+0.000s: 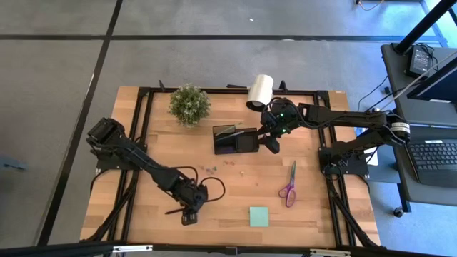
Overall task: Pick and place office supplies into organizer
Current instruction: Put the black pen into the black desk organizer
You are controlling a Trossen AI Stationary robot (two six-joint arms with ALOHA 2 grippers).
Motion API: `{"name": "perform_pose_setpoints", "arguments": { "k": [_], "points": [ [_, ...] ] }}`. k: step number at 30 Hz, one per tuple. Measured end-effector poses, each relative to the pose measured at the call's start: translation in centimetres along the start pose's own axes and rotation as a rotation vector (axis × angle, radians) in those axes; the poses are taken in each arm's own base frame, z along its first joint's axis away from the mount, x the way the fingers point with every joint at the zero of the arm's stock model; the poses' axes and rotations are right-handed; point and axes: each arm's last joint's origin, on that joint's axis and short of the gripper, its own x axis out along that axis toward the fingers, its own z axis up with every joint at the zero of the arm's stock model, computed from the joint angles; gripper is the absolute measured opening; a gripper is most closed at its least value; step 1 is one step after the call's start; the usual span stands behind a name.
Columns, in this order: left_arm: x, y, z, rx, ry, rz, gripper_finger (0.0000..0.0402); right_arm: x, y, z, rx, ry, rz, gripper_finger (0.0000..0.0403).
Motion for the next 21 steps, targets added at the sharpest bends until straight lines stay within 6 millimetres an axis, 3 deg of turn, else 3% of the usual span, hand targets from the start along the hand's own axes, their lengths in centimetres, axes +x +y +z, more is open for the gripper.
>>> {"name": "perform_pose_setpoints", "arguments": {
  "k": [6, 15, 21],
  "points": [
    [-0.07, 0.23, 0.40, -0.011, -0.017, 0.000, 0.0115, 0.01, 0.00, 0.01, -0.016, -0.001, 0.000, 0.0219],
    [-0.09, 0.39, 0.49, -0.023, -0.012, 0.000, 0.0165, 0.01, 0.00, 0.04, -0.017, -0.003, 0.000, 0.0219],
    [-0.10, 0.14, 0.74, -0.108, -0.036, -0.028, 0.0165, 0.00, 0.02, 0.18, -0.023, -0.018, 0.002, 0.0219]
  ]
}}
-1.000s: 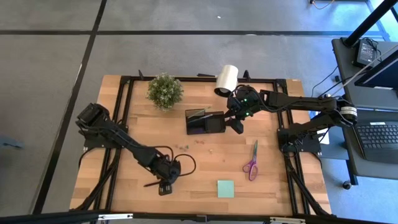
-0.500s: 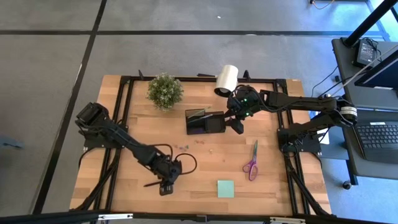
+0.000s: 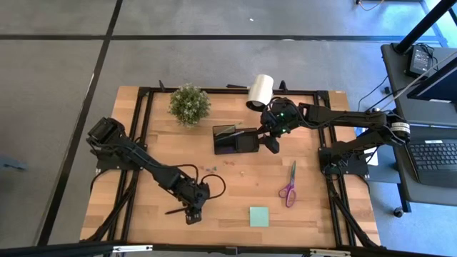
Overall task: Pick and place office supplies into organizer
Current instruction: Put the black pen into the black desk organizer
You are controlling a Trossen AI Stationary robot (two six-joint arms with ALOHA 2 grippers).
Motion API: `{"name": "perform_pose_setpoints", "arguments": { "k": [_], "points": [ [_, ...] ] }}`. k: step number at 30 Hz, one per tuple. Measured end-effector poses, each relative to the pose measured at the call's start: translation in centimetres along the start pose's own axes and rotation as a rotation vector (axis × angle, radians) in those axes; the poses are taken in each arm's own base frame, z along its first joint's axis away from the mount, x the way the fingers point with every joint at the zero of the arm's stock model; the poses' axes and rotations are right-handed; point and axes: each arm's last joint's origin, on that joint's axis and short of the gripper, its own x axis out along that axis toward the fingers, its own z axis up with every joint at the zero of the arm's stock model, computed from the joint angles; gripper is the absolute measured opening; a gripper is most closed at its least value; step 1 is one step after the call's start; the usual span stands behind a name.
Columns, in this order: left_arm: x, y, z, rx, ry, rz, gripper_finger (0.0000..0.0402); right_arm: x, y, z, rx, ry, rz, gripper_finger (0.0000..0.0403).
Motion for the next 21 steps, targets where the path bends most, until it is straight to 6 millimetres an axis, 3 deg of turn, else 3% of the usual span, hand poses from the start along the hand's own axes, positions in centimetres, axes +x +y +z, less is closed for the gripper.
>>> {"name": "perform_pose_setpoints", "arguments": {
  "k": [8, 11, 16, 21],
  "points": [
    [-0.2, -0.3, 0.4, -0.027, -0.028, -0.015, 0.0150, 0.0, 0.0, 0.1, -0.006, -0.014, 0.001, 0.0219],
    [-1.0, -1.6, 0.7, 0.045, -0.045, -0.006, 0.0146, 0.0, 0.0, 0.1, -0.006, -0.015, 0.000, 0.0219],
    [-2.3, -2.9, 0.7, 0.127, -0.020, 0.134, 0.0145, 0.0, -0.1, 0.2, -0.006, -0.020, -0.041, 0.0219],
    [-1.6, -2.6, -0.1, 0.106, 0.034, 0.234, 0.0145, 0.0, -0.3, 0.2, -0.005, -0.025, -0.085, 0.0219]
  ]
}}
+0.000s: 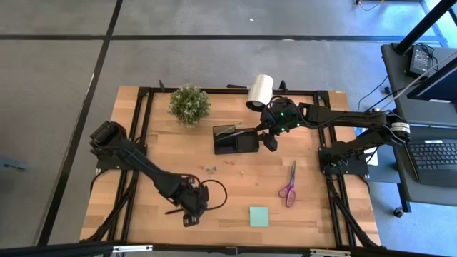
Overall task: Pick and place office supplies into organizer
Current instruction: Put the black pen into the black desk organizer
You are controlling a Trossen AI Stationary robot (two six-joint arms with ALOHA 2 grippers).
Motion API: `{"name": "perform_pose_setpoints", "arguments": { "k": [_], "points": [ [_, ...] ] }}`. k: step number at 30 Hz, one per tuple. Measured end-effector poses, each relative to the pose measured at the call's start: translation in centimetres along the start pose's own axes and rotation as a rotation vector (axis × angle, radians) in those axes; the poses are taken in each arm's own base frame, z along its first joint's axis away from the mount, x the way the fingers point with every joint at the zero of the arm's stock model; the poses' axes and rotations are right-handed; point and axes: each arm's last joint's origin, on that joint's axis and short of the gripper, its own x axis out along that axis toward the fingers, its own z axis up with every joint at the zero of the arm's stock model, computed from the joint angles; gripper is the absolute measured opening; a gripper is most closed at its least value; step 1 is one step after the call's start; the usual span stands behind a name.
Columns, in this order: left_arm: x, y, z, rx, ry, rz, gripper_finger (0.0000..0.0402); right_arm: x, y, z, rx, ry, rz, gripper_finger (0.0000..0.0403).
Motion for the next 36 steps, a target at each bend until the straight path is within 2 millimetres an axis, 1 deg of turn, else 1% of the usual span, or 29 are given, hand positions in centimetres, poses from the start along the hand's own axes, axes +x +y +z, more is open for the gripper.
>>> {"name": "perform_pose_setpoints", "arguments": {
  "k": [5, 11, 19, 27, 36],
  "points": [
    [1.6, -0.5, -0.6, -0.067, 0.031, 0.035, 0.0145, 0.0, 0.0, 0.0, 0.000, 0.000, 0.000, 0.0219],
    [3.5, -1.0, -1.5, -0.069, 0.072, 0.076, 0.0145, 0.0, 0.0, 0.0, 0.000, 0.000, 0.000, 0.0219],
    [5.1, -0.8, -2.0, -0.090, 0.114, 0.142, 0.0145, 0.0, 0.0, 0.0, 0.000, 0.000, 0.000, 0.0219],
    [5.7, -0.6, -2.0, -0.093, 0.117, 0.179, 0.0142, 0.0, 0.0, 0.0, 0.000, 0.001, -0.001, 0.0219],
    [5.8, -0.2, -1.7, -0.106, 0.118, 0.188, 0.0113, 0.0, 0.0, 0.0, -0.003, 0.001, -0.001, 0.0219]
  ]
}}
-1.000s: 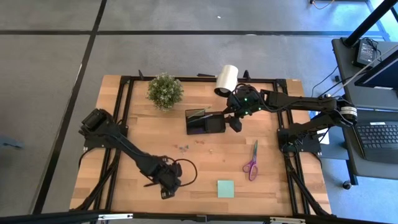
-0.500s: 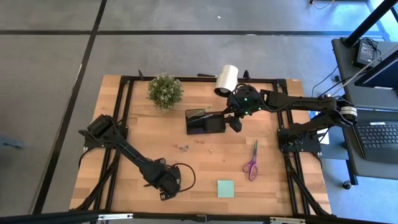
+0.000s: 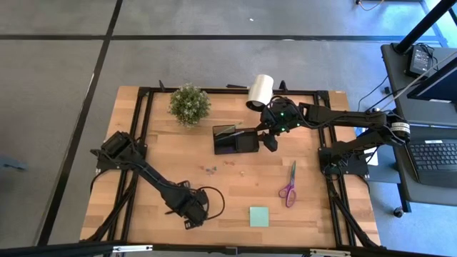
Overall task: Pick and place office supplies into organizer
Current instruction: Put the black pen into the black desk organizer
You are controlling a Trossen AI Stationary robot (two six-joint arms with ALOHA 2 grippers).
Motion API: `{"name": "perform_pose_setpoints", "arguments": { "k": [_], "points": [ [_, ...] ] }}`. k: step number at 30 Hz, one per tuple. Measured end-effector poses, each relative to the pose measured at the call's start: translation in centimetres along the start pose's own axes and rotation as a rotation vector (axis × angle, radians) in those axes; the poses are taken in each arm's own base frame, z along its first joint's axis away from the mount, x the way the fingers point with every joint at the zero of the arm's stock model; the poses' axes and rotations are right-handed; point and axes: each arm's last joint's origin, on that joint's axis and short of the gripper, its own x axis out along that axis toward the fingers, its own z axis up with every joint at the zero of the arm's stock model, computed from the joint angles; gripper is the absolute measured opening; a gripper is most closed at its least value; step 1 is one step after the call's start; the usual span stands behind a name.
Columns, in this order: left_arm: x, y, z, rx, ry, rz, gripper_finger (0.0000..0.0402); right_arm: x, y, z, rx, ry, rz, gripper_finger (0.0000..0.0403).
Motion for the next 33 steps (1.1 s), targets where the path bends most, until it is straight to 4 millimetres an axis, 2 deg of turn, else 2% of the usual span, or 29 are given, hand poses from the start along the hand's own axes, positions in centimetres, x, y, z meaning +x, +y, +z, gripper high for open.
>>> {"name": "perform_pose_setpoints", "arguments": {
  "k": [16, 21, 26, 33],
  "points": [
    [0.1, 0.1, 0.0, 0.003, -0.003, 0.006, 0.0043, 0.0, 0.0, 0.0, 0.001, 0.000, 0.000, 0.0219],
    [-0.1, 0.1, 0.1, -0.001, -0.008, -0.003, 0.0037, 0.0, 0.0, 0.0, 0.002, 0.000, 0.000, 0.0219],
    [-1.1, -0.1, 0.6, -0.009, -0.036, -0.027, 0.0037, 0.0, 0.0, 0.0, 0.000, 0.000, 0.000, 0.0219],
    [-5.0, 1.0, 2.0, -0.061, -0.128, -0.115, 0.0028, 0.0, 0.0, 0.0, -0.002, 0.000, 0.000, 0.0219]
  ]
}}
